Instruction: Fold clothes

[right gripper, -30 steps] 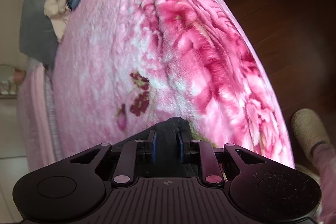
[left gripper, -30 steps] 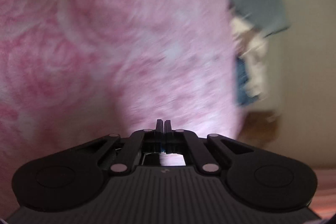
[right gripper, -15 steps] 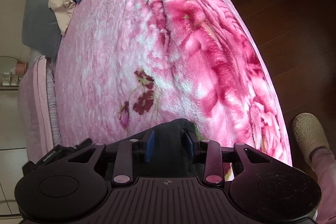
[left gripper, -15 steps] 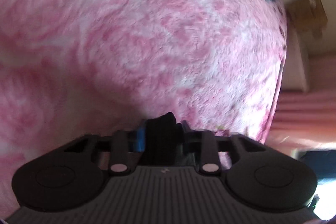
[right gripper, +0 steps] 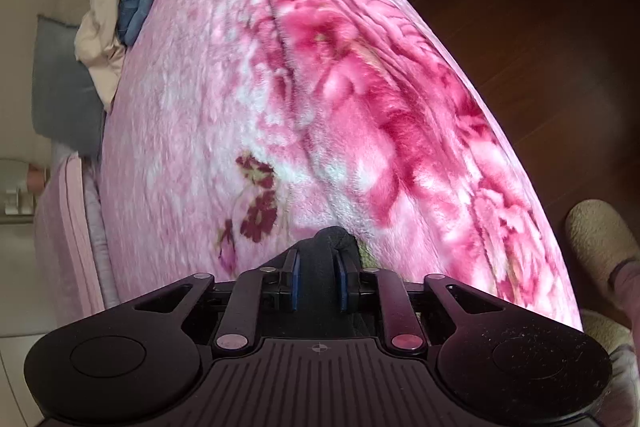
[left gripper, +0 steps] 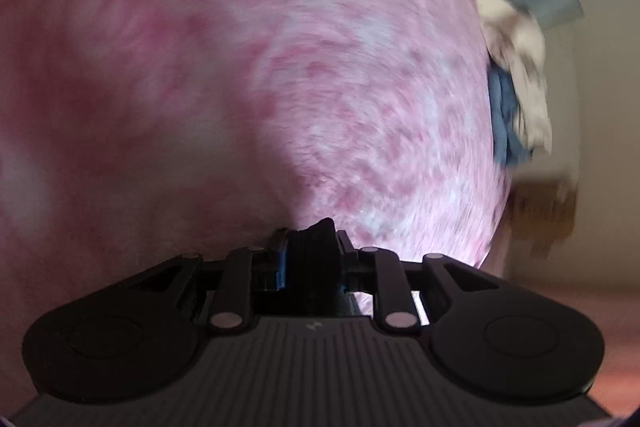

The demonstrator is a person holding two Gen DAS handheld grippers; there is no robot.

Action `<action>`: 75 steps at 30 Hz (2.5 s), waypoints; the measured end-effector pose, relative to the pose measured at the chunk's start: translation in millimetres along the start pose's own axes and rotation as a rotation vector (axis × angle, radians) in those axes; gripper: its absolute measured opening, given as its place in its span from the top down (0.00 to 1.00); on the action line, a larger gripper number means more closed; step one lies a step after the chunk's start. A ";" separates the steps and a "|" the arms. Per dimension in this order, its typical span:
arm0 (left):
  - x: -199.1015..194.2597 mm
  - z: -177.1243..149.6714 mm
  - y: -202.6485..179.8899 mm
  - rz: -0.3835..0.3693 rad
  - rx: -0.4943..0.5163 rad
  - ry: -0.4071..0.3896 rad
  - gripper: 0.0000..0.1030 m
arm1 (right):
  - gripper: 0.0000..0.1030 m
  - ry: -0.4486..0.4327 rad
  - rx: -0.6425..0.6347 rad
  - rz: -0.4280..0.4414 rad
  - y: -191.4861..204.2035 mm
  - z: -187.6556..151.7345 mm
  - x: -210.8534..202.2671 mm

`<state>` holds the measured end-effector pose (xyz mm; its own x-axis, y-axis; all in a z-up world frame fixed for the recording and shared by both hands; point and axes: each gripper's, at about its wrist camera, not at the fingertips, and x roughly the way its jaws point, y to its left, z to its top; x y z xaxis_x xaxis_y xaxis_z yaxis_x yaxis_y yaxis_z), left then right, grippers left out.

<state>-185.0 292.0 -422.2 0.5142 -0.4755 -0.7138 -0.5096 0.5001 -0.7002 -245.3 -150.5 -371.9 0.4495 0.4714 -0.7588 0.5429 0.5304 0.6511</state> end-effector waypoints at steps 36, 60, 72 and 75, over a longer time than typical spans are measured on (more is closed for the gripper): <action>-97.3 -168.7 -73.2 0.248 1.004 -0.096 1.00 | 0.63 -0.188 -0.972 -0.076 35.7 -135.6 -77.8; -92.6 -182.6 -51.0 0.352 1.104 -0.118 0.94 | 0.64 -0.232 -1.123 -0.342 43.1 -169.8 -19.0; -151.0 -236.1 -2.5 0.477 0.994 -0.062 0.98 | 0.64 -0.035 -0.969 -0.271 -4.9 -242.5 -75.1; -172.0 -252.8 -11.7 0.530 0.965 -0.079 0.97 | 0.64 0.013 -0.929 -0.244 -6.6 -245.0 -90.6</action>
<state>-441.8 185.0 -295.1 0.4500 -0.0035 -0.8930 0.0568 0.9981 0.0246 -463.3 -24.1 -303.2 0.3877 0.2790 -0.8785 -0.1612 0.9589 0.2334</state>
